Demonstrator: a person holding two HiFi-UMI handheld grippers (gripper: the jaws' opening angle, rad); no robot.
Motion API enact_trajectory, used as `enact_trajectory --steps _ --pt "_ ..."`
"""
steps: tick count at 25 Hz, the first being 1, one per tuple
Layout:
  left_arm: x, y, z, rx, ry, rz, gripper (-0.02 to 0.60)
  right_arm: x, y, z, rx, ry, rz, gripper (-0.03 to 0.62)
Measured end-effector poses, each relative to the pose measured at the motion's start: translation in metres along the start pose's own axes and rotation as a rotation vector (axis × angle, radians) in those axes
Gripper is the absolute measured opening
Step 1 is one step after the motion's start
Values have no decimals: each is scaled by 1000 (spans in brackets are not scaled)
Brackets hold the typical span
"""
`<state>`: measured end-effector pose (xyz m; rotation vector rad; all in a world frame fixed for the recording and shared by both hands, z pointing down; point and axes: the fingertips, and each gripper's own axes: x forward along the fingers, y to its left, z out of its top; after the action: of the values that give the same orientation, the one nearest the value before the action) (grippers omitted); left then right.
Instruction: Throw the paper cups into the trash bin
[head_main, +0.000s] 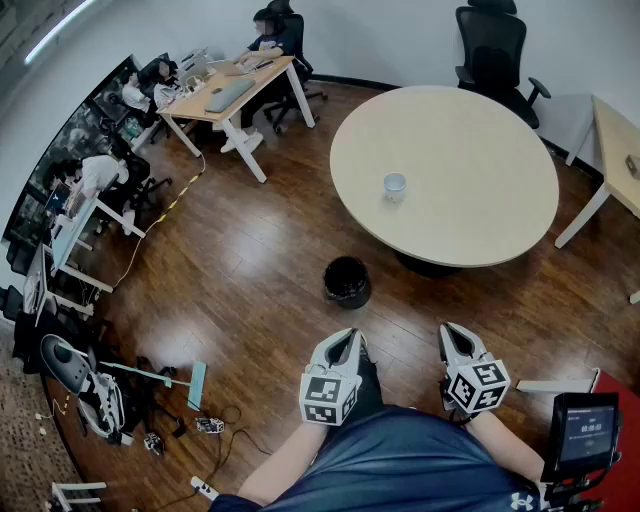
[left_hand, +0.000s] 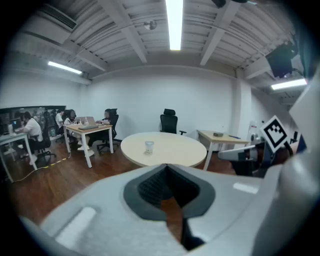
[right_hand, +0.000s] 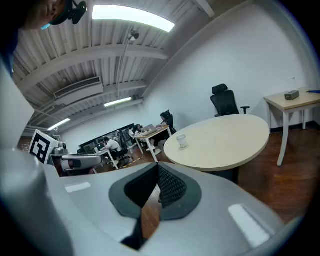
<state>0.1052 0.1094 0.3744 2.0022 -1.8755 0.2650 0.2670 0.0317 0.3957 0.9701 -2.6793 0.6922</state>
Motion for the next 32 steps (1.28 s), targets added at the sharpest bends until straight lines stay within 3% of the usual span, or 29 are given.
enact_trajectory --steps 4,8,10,16,19,21,25,29,31,32 --pt "44 43 16 -22 -32 -41 5 52 -10 13 1 1 -32 11" --pt "99 86 62 -8 -91 -121 5 116 -16 41 24 13 -72 11" --pt "127 103 79 72 -98 -164 5 145 -16 61 20 27 -93 11" --pt "201 136 90 467 -61 -264 5 196 -11 87 57 32 -162 9" --pt "231 132 100 566 -72 -308 3 202 -15 83 83 35 -179 11" --pt "256 124 102 605 -36 -325 4 207 -26 85 102 31 -179 9" --pt "292 112 79 717 170 -362 5 225 -47 87 110 41 -175 12" --pt "309 109 77 815 227 -366 7 246 -59 90 32 71 -153 91" --pt "324 106 70 880 288 -380 147 253 -67 90 -2 74 -142 92" --pt "332 105 66 913 321 -383 188 255 -71 90 -7 73 -138 92"
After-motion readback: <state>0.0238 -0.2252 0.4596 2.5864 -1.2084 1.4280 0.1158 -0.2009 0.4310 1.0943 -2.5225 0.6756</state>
